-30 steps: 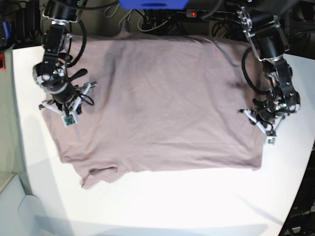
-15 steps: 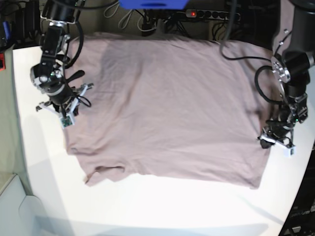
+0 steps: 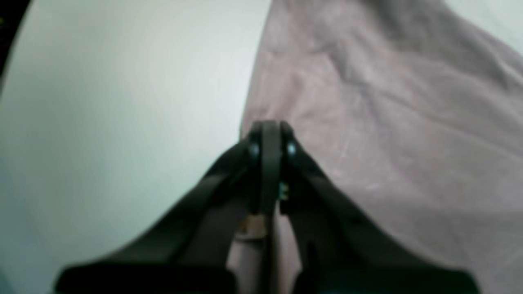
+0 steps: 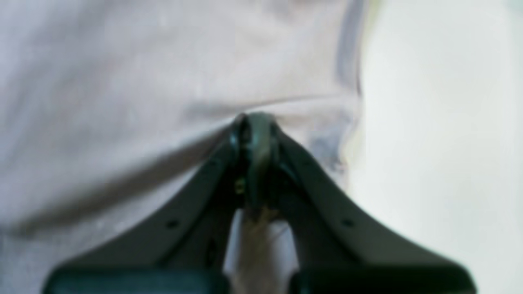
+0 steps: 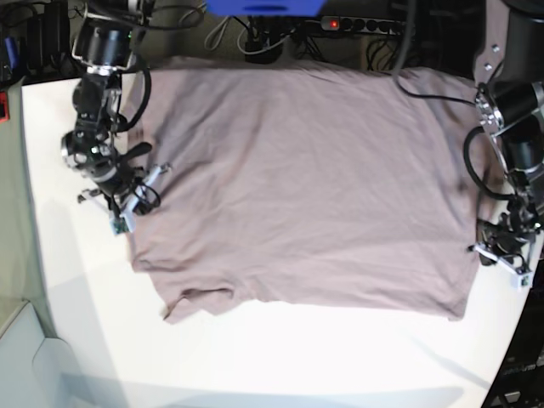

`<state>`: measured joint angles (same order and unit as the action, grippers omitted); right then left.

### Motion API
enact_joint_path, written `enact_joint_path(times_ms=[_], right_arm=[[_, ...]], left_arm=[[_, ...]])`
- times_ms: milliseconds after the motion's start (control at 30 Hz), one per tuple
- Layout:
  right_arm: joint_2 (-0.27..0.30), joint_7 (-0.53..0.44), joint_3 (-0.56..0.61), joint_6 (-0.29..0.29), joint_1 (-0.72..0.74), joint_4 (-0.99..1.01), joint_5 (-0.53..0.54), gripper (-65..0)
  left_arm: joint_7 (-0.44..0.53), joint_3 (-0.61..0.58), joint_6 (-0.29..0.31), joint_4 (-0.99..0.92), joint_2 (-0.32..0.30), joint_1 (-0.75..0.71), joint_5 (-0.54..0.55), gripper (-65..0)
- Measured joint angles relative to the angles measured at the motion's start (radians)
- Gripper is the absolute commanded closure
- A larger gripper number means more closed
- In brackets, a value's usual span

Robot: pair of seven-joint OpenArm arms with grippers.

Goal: Layout the t-shirt on the table in an organized manner, then fold the t-shirt properly
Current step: 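Pull the shirt with both grippers apart to stretch it flat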

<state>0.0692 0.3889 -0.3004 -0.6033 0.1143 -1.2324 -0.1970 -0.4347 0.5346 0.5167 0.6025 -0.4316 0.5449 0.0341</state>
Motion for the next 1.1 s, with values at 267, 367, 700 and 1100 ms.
enact_joint_path(times_ms=[267,367,700,1100], right_arm=[[0.082,-0.061,0.005,-0.013,0.245,0.332,0.001,0.0],[0.119,-0.081,0.003,-0.014,0.338,0.457,-0.008,0.0],[0.13,-0.084,0.002,-0.002,0.458,0.506,-0.058,0.0],[0.108,0.018,-0.01,-0.001,0.306,0.117,-0.058,0.0]], left_arm=[[-0.233,0.176,-0.003,0.286,0.034,-0.172,-0.008,0.0],[-0.256,0.197,0.0,0.407,0.094,-0.257,0.0,0.0],[-0.343,0.201,0.006,0.638,0.227,-0.424,0.005,0.0],[-0.429,0.2,0.003,0.711,0.225,-0.494,-0.001,0.0]])
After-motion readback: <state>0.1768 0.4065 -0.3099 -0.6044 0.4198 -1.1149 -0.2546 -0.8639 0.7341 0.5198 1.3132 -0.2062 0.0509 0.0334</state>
